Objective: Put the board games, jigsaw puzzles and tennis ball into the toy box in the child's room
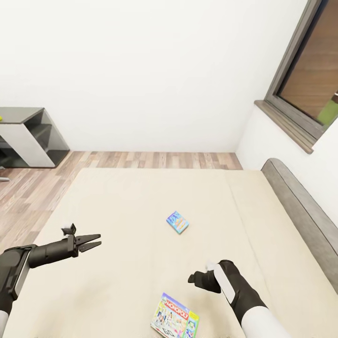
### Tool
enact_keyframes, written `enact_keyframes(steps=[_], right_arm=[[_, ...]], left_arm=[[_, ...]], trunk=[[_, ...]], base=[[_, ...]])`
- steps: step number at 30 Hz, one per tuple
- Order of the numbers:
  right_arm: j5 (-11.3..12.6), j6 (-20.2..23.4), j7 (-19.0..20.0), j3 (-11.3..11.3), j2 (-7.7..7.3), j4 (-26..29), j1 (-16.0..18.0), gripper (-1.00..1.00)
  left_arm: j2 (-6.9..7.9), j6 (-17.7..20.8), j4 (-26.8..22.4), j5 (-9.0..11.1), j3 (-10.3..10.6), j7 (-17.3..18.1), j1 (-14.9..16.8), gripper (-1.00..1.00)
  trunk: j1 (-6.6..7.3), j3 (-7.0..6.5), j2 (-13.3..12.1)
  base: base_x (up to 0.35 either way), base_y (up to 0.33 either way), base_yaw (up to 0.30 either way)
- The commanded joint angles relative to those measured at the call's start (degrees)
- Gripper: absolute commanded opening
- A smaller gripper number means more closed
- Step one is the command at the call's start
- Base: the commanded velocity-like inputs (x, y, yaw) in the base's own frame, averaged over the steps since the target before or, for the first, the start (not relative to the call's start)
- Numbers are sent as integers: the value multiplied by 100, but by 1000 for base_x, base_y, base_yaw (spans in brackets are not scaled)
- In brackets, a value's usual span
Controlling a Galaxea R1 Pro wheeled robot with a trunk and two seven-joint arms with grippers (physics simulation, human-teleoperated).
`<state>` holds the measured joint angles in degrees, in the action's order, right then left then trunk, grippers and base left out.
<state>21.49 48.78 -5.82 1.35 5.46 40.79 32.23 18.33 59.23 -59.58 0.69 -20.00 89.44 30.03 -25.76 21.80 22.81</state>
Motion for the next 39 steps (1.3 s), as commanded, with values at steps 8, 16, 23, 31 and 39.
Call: enact_keyframes(steps=[8,16,23,31,39], right_arm=[[62,18,-59,14,-2,8,2,100],[58,-16,-60,14,-2,5,2,100],[28,-281,-58,26,-9,-22,2,100],[-38,-841,-50,50,-11,-496,10,100],[-54,-977,-43,58,-10,-559,11,100]], left_arm=[[3,63,-1,-5,4,20,3,100],[4,57,-16,14,3,56,3,100],[4,48,-43,19,11,56,-5,100],[11,16,-17,-6,4,56,-6,100],[4,10,9,-35,10,56,-6,100]], trunk=[[-3,85,10],[-3,161,10],[-3,227,10],[-3,303,10],[-3,378,10]], base=[[0,0,0],[0,0,0],[0,0,0],[0,0,0],[0,0,0]])
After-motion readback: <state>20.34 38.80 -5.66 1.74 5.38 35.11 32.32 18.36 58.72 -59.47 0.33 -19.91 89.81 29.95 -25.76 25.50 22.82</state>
